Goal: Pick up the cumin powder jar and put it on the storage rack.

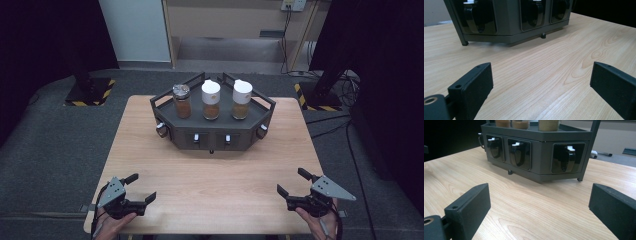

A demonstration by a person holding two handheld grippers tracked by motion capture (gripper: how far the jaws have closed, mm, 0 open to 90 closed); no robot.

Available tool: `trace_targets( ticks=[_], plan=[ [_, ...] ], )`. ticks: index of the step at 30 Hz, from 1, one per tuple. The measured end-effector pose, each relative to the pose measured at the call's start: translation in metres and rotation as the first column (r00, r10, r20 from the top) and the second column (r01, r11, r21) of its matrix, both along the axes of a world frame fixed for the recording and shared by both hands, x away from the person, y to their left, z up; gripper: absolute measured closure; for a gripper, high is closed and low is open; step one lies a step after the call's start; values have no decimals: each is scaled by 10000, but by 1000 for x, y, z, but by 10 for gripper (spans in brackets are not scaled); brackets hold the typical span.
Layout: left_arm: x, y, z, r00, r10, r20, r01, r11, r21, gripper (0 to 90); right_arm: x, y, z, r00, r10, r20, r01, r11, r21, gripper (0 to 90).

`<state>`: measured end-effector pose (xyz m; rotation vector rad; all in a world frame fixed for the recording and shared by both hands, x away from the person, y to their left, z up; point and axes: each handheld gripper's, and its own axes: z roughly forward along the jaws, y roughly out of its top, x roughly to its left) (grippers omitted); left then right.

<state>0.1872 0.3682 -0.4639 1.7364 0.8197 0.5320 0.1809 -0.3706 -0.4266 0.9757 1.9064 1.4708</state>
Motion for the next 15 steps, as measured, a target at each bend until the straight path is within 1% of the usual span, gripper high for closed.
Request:
trace_targets(
  ticks=[15],
  plan=[
    [1,1,0,10000,-17,15,17,10000,-33,34,2,1,-1,9999,86,-79,-87,9999,-131,37]
  ],
)
